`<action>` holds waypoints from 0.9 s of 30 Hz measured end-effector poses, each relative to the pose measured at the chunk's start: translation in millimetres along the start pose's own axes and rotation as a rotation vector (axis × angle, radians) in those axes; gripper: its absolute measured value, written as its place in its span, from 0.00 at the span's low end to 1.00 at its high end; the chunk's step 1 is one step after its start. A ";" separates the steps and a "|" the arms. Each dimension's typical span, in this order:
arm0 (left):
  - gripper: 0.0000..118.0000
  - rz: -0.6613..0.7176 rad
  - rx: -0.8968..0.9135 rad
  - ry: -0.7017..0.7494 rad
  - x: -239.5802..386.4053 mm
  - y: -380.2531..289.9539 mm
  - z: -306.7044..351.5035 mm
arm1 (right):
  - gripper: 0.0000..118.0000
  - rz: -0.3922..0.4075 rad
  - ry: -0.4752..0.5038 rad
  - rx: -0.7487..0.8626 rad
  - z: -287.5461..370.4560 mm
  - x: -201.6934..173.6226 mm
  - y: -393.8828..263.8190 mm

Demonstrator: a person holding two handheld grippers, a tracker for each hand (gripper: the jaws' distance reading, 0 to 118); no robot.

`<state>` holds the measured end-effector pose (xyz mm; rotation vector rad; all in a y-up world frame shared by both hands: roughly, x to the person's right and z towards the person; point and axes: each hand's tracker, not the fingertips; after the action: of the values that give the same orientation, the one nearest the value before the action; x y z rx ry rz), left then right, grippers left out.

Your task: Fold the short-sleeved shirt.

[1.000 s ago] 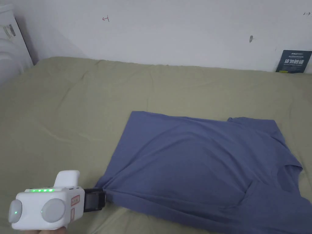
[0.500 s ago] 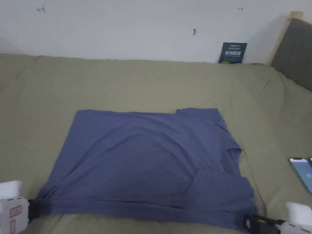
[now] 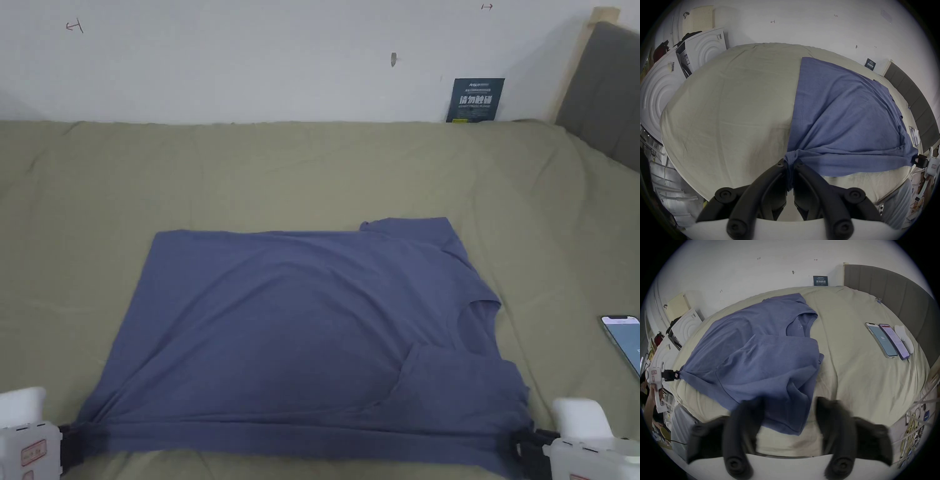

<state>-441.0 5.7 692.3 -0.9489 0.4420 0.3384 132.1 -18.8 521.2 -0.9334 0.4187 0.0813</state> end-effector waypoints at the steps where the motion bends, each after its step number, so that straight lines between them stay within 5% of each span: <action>1: 0.04 -0.002 0.000 0.002 -0.4 0.2 0.3 | 0.04 -0.030 0.031 -0.011 2.1 1.6 1.7; 14: 0.04 -0.021 0.067 -0.004 1.0 30.5 14.6 | 0.04 -0.015 0.024 0.129 36.2 -8.8 51.8; 27: 0.04 -0.053 0.108 0.007 27.0 116.4 -24.7 | 0.04 0.013 -0.012 0.150 -19.4 -11.9 161.3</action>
<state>-477.0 50.4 584.7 -0.8549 0.4367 0.2604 75.4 63.6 392.7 -0.7822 0.4140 0.0665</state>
